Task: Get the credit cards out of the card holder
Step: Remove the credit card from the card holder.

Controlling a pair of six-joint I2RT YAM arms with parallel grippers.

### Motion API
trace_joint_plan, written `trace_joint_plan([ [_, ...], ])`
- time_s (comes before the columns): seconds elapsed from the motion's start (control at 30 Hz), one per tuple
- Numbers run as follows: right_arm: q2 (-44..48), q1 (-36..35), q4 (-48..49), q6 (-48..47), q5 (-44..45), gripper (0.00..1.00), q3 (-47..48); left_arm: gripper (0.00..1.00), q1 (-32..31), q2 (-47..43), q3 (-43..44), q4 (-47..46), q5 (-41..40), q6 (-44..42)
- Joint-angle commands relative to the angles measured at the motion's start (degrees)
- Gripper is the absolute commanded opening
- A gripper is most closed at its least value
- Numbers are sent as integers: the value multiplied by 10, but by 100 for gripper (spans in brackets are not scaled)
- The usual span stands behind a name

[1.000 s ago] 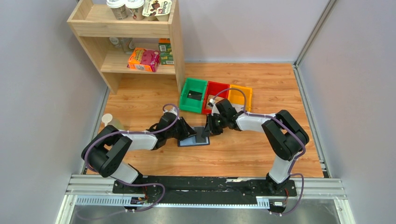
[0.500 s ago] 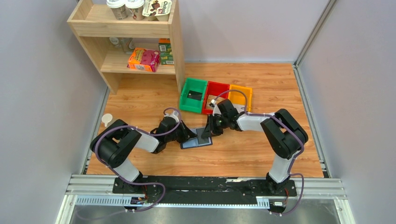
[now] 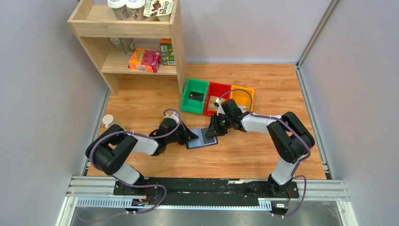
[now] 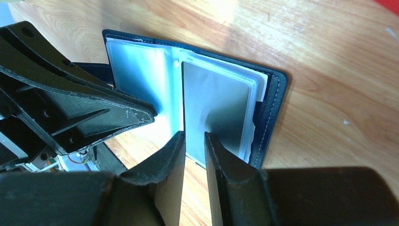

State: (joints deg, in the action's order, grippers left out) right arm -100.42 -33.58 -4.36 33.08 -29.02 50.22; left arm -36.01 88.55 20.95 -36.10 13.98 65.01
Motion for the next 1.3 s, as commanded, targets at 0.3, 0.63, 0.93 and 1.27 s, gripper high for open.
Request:
trace_joint_plan([
  [0.3, 66, 4, -70, -59, 94, 33, 28, 22, -5, -12, 61, 71, 8, -37],
  [0.63, 37, 11, -65, -59, 86, 29, 29, 23, -6, -12, 72, 109, 3, -52],
  [0.93, 12, 11, -59, -64, 78, 28, 26, 23, -6, -9, 74, 109, 8, -55],
  [1.27, -9, 9, -47, -61, 29, 28, 16, 29, -6, -4, 69, 59, 18, -50],
])
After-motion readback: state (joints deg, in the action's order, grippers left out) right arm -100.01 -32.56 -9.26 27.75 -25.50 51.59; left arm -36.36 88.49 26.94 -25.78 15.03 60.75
